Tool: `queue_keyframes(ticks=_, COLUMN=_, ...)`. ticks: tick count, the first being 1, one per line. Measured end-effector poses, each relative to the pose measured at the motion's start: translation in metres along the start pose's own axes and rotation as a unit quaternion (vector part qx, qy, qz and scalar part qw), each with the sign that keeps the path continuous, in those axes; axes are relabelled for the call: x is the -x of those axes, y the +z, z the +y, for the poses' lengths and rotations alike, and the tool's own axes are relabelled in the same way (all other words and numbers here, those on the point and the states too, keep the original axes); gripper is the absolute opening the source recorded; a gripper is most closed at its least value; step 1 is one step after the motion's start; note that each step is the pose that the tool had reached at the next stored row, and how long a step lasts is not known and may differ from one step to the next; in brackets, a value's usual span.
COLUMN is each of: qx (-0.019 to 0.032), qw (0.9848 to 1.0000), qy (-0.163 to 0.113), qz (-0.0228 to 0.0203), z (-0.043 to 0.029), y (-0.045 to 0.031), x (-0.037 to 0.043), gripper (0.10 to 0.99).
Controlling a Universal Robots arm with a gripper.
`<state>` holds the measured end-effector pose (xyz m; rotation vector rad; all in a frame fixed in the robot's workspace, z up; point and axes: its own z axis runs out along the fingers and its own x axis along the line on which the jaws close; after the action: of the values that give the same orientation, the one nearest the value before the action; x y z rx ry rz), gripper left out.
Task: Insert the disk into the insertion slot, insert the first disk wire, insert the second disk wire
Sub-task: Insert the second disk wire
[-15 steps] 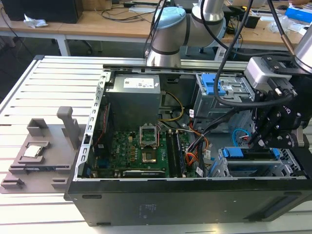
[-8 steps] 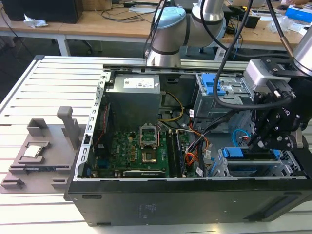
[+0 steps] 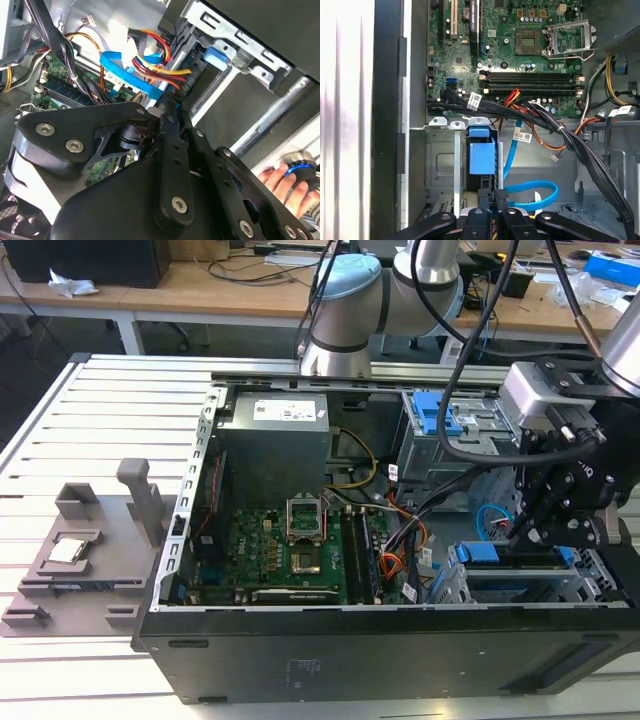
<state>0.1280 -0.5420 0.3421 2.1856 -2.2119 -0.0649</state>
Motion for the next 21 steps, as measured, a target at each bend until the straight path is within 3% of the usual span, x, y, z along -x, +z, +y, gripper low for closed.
queue_keyframes(ticks=16, qx=0.0, qw=1.0, qy=0.0, qz=0.0004, z=-0.0002, y=0.0041, x=-0.003, gripper=0.161)
queue_keyframes(ticks=18, qx=0.0, qw=1.0, qy=0.0, qz=0.0003, z=-0.0002, y=0.0043, x=-0.003, gripper=0.235)
queue_keyframes(ticks=21, qx=0.0, qw=1.0, qy=0.0, qz=0.0003, z=0.0001, y=-0.0012, x=-0.0029, gripper=0.235)
